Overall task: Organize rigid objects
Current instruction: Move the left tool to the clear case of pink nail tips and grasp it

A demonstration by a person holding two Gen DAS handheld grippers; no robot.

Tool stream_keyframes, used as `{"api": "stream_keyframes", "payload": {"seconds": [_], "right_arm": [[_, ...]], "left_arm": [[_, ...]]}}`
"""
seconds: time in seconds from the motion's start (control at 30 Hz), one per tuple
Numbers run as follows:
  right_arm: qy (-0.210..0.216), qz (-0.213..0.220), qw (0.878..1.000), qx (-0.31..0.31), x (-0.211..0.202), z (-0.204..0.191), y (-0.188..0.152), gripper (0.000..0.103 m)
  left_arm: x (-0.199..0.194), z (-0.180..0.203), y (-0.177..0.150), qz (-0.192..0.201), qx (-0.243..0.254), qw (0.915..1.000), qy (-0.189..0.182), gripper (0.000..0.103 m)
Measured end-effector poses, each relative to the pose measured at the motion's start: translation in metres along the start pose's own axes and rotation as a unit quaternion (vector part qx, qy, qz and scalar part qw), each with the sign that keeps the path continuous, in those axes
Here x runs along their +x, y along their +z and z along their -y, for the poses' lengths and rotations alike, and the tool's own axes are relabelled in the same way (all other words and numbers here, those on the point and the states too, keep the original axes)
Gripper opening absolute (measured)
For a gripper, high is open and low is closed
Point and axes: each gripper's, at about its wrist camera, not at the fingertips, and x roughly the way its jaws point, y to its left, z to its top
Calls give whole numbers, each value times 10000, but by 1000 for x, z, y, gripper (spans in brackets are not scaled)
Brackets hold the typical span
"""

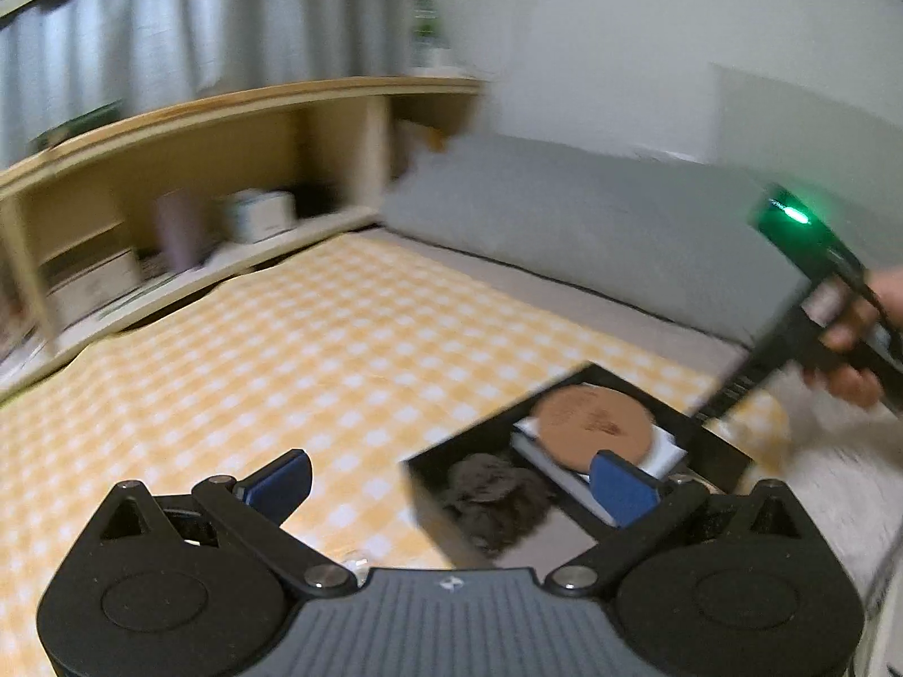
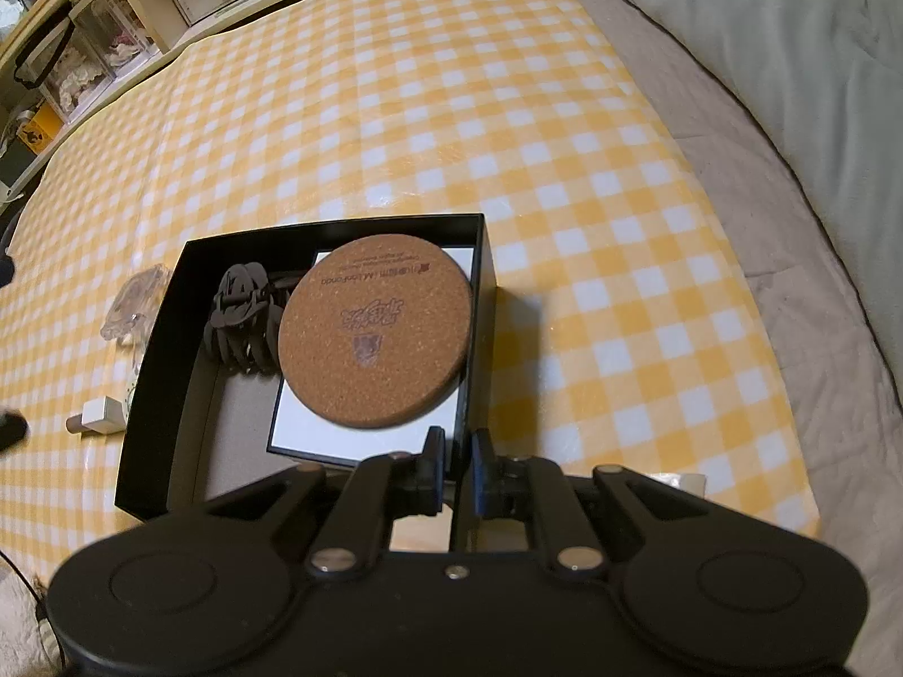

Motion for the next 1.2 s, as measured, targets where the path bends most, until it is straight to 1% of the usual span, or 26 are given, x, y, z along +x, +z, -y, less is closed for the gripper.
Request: {"api": "stream_keyframes", "payload": {"seconds": [0.1, 0.17, 0.23, 0.37, 0.47, 0.63, 0.7, 0.77, 0.87, 0.93, 1.03, 1.07, 1.2], "right_arm": [[-24, 0, 10000, -15, 0, 0, 0, 11], [-45, -1, 10000, -41, 0, -1, -1, 11], [-72, -3, 9999, -71, 0, -1, -1, 11], [-80, -11, 9999, -82, -1, -2, 0, 11], [-75, -7, 9999, -89, -1, -2, 0, 11], [-85, -9, 9999, -86, -1, -3, 0, 10], [-86, -10, 9999, -82, -1, -3, 0, 10], [-86, -8, 9999, -84, -1, -3, 0, 10], [-77, -9, 9999, -83, -1, -2, 0, 10], [-80, -7, 9999, -84, -1, -3, 0, 10], [-95, -9, 9999, -95, -1, -2, 0, 10], [-97, -12, 9999, -99, -1, -2, 0, 10], [-127, -27, 9998, -137, -1, -3, 0, 11]], "left_arm": [[-3, -22, -6, 94, -603, 9975, 352, 103], [-5, -38, -11, 190, -1104, 9925, 496, 103], [-6, -52, -16, 240, -1469, 9869, 618, 103], [-6, -73, -23, 316, -1924, 9745, 1109, 103], [-1, -83, -28, 250, -2243, 9653, 1313, 103], [13, -88, -35, 146, -2538, 9563, 1444, 103], [21, -90, -38, 102, -2748, 9503, 1460, 103], [31, -93, -40, -92, -2984, 9413, 1573, 103], [43, -94, -44, -272, -3125, 9341, 1704, 103], [53, -94, -48, -441, -3078, 9329, 1818, 103], [68, -93, -55, -684, -2794, 9368, 1994, 103], [73, -94, -58, -766, -2760, 9362, 2036, 103], [85, -104, -68, -950, -3028, 9262, 2036, 103]]}}
